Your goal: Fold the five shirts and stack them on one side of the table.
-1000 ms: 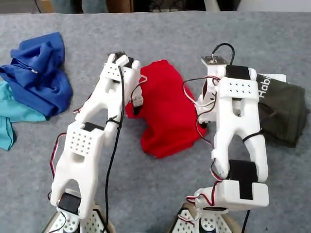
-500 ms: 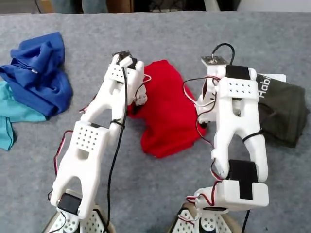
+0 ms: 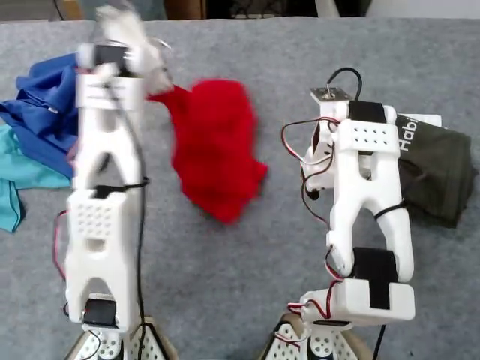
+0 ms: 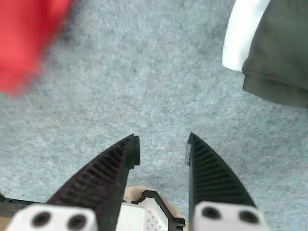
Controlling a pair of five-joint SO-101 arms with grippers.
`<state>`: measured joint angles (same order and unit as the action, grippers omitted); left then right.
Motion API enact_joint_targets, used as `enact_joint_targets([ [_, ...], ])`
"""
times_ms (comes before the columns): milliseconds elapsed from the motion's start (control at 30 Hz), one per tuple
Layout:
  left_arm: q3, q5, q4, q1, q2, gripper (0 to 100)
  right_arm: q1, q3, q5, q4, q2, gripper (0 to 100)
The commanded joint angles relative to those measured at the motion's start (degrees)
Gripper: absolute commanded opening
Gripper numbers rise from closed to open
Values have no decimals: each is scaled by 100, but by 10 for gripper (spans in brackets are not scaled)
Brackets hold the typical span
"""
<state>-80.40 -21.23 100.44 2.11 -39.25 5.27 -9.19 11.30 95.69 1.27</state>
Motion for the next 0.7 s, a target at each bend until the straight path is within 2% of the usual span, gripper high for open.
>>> enact_joint_targets([
  [0,-637,97,18,549,1266,27,-105,391,-53,176,532,166],
  [100,-989,97,18,567,1925,27,-105,787,-53,185,804,166],
  [167,-1174,246,-53,189,2391,27,-105,1024,-53,185,945,168],
  [300,-857,1187,-141,-1534,3024,27,-26,1446,-53,193,1130,168],
  [433,154,2251,-53,-3248,3191,27,510,1851,-62,273,1305,169],
  [533,1165,2488,44,-3987,3235,27,1222,2229,-26,273,1420,169],
  [667,2149,2488,44,-4541,3244,27,1952,2721,-18,273,1437,168],
])
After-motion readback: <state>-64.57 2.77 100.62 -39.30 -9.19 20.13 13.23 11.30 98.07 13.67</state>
